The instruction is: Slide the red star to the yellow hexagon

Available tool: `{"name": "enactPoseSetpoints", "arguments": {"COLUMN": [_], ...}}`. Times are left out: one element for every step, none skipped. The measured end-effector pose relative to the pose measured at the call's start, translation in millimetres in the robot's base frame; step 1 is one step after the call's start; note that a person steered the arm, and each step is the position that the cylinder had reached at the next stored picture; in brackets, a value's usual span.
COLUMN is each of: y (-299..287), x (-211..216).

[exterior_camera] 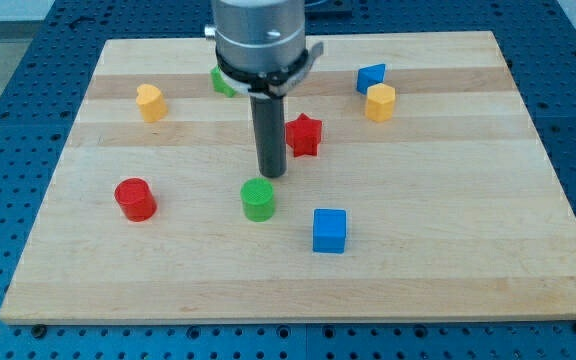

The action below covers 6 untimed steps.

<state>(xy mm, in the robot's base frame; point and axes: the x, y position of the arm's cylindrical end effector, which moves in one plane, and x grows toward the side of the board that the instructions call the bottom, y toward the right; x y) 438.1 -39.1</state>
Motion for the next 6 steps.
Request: {"name": "enactPoseSetpoints", "arguments": {"y": [2.4,25.1,50.5,71.6,87.6,101.0], "x": [-20.9,-25.7,-27.1,-30.8,-33.3,-33.3]}}
